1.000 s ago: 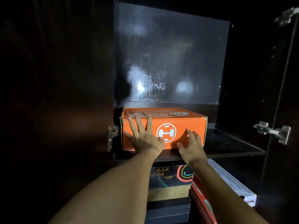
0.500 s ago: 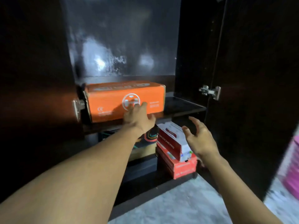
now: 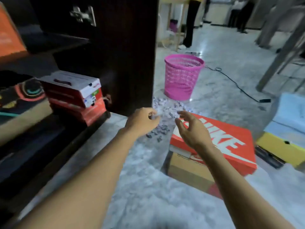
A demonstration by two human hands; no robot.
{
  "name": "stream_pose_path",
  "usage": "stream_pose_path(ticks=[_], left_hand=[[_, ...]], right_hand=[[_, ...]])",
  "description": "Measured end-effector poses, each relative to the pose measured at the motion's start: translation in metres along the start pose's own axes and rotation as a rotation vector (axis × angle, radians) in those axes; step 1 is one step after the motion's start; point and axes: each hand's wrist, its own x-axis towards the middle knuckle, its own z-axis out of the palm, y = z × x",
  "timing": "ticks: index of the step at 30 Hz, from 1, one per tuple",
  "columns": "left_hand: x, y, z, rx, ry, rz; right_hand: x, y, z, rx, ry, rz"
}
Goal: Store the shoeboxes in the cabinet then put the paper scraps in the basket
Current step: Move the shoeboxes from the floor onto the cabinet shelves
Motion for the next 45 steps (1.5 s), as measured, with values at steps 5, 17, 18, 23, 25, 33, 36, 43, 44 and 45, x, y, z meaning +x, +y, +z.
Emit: stream_pose_path(ticks=[5, 17, 18, 23, 25, 33, 36, 43, 44, 45], left_hand=[[-0.017, 0.021, 0.103, -0.118, -0.135, -0.027], [-0.005, 0.008, 0.214, -0.337, -0.027, -0.381], [-0.002, 0.007, 0.215, -0.369, -0.018, -0.383], [-0.016, 0.01, 0.22, -0.304, 0.191, -0.368], [-0.032, 0.006, 0.221, -0.248, 0.317, -0.385], [-0.055, -0.01, 0.22, -0.42, 0.244, -0.409], [-0.055, -0.011, 0.212, -0.416, 0.204, -0.398], [-0.068, -0.012, 0.162, -0.392, 0.315, -0.431], [-0.068, -0.011, 0.148, -0.393, 0.36, -0.434], [-0.067, -0.009, 0.132, -0.392, 0.405, -0.432]], right_hand=[[-0.05, 0.092, -0.025, -0.157, 0.057, 0.161], [-0.087, 0.229, -0.044, -0.086, 0.158, 0.624], [-0.09, 0.232, -0.045, -0.008, 0.162, 0.606], [-0.109, 0.23, -0.04, 0.085, 0.292, 0.546], [-0.123, 0.229, -0.036, 0.16, 0.352, 0.556], [-0.136, 0.232, -0.037, 0.51, 0.426, 0.586], [-0.133, 0.23, -0.036, 0.493, 0.401, 0.548], [-0.102, 0.194, -0.045, 0.463, 0.369, 0.401], [-0.095, 0.183, -0.045, 0.472, 0.364, 0.376], [-0.087, 0.172, -0.044, 0.483, 0.359, 0.349]])
